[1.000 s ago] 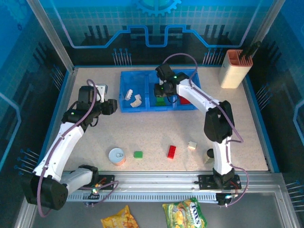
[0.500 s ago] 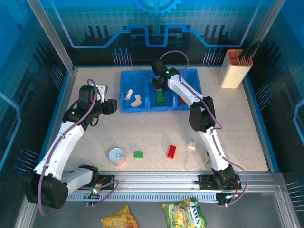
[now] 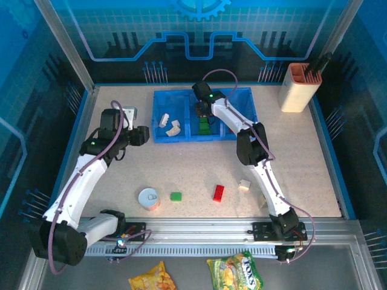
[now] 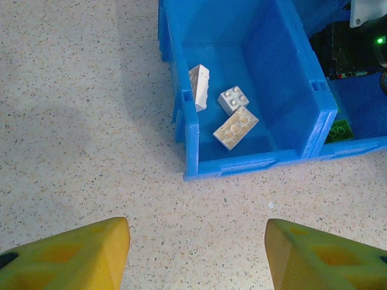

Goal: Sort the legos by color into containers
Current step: Place the lego in the container.

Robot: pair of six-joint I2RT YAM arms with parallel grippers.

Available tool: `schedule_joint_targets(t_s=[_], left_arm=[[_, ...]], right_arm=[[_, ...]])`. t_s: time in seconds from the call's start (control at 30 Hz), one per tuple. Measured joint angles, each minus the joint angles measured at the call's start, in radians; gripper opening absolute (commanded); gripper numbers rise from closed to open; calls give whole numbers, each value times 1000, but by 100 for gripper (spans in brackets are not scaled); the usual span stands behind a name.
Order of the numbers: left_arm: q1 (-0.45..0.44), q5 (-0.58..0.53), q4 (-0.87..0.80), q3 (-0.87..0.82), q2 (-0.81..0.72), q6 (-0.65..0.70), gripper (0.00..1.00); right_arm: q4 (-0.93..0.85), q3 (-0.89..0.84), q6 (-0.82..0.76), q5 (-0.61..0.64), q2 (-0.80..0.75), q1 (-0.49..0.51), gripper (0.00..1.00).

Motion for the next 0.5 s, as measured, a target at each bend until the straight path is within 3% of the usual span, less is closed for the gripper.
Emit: schedule_joint_targets(t_s=[0.27,0.5], left_arm=[[0,0,0,0,0,0,62],[0,0,0,0,0,0,62]], right_arm=[[38,8,-1,-2,11,0,30],[51,13,-3,-6,27,0,43]])
